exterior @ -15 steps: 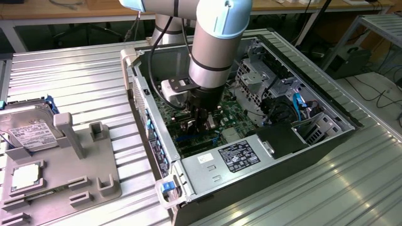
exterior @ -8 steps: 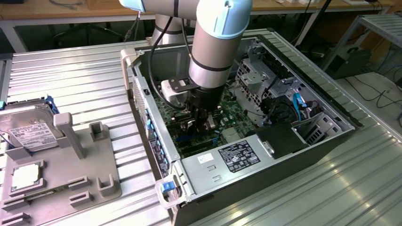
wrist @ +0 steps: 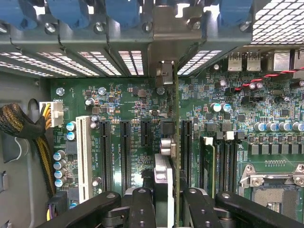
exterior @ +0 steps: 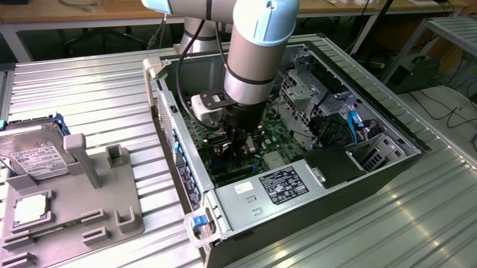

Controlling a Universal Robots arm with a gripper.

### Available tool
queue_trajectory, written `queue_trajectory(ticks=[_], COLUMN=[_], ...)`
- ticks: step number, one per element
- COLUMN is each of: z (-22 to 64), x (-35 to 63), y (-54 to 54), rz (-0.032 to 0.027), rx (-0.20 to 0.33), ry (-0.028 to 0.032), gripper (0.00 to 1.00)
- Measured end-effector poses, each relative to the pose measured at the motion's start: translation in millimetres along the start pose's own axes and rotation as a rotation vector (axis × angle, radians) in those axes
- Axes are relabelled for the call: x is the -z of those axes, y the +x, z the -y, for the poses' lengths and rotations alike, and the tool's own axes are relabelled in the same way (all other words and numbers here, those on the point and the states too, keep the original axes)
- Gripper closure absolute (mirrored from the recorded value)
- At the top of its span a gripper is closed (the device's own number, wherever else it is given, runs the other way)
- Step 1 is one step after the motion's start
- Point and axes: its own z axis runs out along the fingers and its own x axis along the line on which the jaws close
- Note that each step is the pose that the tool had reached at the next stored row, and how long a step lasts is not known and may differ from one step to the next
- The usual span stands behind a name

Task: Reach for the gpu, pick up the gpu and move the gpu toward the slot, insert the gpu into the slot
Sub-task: 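Insert the gpu into the slot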

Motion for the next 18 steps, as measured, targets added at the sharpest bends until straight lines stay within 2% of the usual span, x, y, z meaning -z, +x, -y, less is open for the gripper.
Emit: queue_trajectory(ticks=[18], z=[0.0], x=[-0.2], y=[0.0], rz=[0.0002], rx=[0.000], ry=[0.0000], gripper=[0.72])
